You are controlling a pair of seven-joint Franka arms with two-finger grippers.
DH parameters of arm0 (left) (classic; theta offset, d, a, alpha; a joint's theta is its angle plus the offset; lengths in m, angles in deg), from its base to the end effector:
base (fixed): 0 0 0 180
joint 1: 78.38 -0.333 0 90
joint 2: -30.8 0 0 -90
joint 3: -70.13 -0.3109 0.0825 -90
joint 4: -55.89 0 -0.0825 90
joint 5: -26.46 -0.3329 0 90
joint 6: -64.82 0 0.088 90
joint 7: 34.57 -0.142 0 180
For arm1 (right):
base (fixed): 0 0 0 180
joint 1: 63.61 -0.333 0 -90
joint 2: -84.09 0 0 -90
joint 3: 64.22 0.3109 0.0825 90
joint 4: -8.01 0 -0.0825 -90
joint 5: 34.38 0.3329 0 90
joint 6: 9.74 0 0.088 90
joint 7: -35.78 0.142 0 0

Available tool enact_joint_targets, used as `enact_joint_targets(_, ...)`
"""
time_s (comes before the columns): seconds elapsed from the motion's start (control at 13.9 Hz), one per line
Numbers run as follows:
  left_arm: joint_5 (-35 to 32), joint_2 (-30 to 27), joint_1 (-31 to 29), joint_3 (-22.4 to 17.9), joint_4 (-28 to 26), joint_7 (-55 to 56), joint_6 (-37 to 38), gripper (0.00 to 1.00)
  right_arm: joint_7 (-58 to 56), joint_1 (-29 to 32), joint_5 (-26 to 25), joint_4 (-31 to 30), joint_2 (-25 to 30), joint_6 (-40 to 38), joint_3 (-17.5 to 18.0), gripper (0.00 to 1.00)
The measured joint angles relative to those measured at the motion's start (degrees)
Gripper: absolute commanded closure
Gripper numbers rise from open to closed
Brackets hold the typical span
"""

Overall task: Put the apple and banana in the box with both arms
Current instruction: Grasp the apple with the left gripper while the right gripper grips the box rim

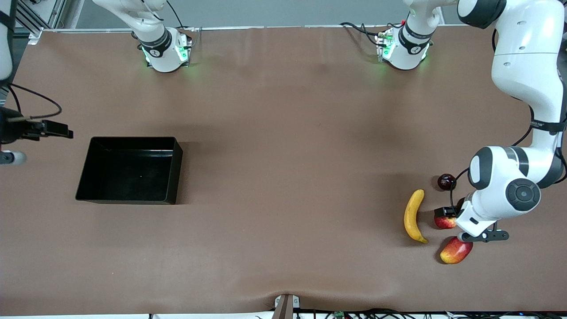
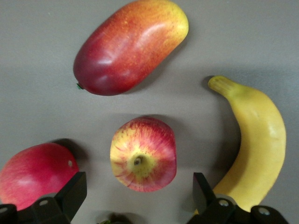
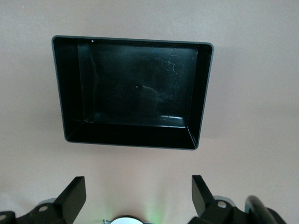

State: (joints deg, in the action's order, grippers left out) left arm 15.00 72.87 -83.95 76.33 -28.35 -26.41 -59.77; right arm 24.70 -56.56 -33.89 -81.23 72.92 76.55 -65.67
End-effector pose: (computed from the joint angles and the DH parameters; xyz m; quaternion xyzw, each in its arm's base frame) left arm 0.6712 0.0175 0.2356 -0.9987 -0.0212 0.0085 0.0460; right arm 0.5286 -0.0767 0.4839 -0.9922 -0.0220 0.1208 0.0227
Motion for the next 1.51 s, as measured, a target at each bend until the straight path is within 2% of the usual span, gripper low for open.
enact_joint_targets(0.22,0.0,1.0,-0.1,0.0,0.1,0.2,-1.1,0.0,0.0,0.0,-0.1,-1.7,-1.8,2.9,0.0,0.0)
enact_joint_targets(0.36,0.0,1.6,-0.6,-0.1,0.1,0.3,-2.3,0.0,0.0,0.0,-0.3,-4.9,-2.8,8.4,0.1,0.0)
enact_joint_targets(0.5,0.0,2.1,-0.9,-0.1,0.1,0.3,-2.9,0.0,-0.8,0.1,-2.5,-7.7,-4.7,13.6,0.0,0.0)
enact_joint_targets(0.72,0.0,2.4,-0.8,-0.1,0.1,0.3,-3.1,0.0,-2.1,2.6,-4.1,-8.9,-8.3,17.1,-0.2,0.0)
enact_joint_targets(0.79,0.0,2.5,-0.8,-0.1,0.1,0.3,-3.1,0.05,-3.3,4.0,-4.1,-9.5,-9.4,18.7,-0.3,0.0)
enact_joint_targets(0.86,0.0,2.7,-0.8,-0.1,0.1,0.3,-3.1,0.16,-4.8,5.4,-4.1,-10.5,-10.3,21.2,-0.4,0.0)
enact_joint_targets(0.93,0.0,2.8,-0.8,-0.1,0.1,0.2,-3.2,0.44,-6.5,6.7,-4.1,-12.2,-11.0,24.5,-0.4,0.0)
enact_joint_targets(1.0,0.0,2.9,-0.8,-0.1,0.1,0.2,-3.3,0.81,-8.0,7.8,-4.1,-14.3,-11.5,27.8,-0.4,0.0)
enact_joint_targets(1.08,0.0,3.0,-0.8,-0.1,0.1,0.1,-3.4,1.0,-9.0,8.7,-4.1,-16.4,-11.9,30.6,-0.4,0.01)
enact_joint_targets(1.22,-0.1,3.0,-0.8,-0.1,0.3,-0.2,-3.6,1.0,-9.9,9.9,-4.1,-20.3,-12.3,35.1,-0.5,0.5)
enact_joint_targets(1.29,-0.1,3.0,-0.7,-0.1,0.6,-0.2,-3.6,1.0,-10.0,10.2,-4.1,-21.7,-12.3,36.5,-0.4,0.65)
enact_joint_targets(1.36,-0.1,2.9,-0.7,0.0,1.0,-0.2,-3.7,1.0,-10.0,10.2,-4.1,-22.5,-12.3,37.0,-0.4,0.85)
enact_joint_targets(1.43,-0.1,2.8,-0.7,0.1,1.4,-0.2,-3.7,1.0,-10.0,10.2,-4.1,-22.8,-12.3,37.1,-0.4,1.0)
enact_joint_targets(1.51,-0.1,2.5,-0.7,0.3,1.7,-0.2,-3.7,1.0,-10.0,10.3,-4.1,-23.0,-12.4,37.1,-0.4,1.0)
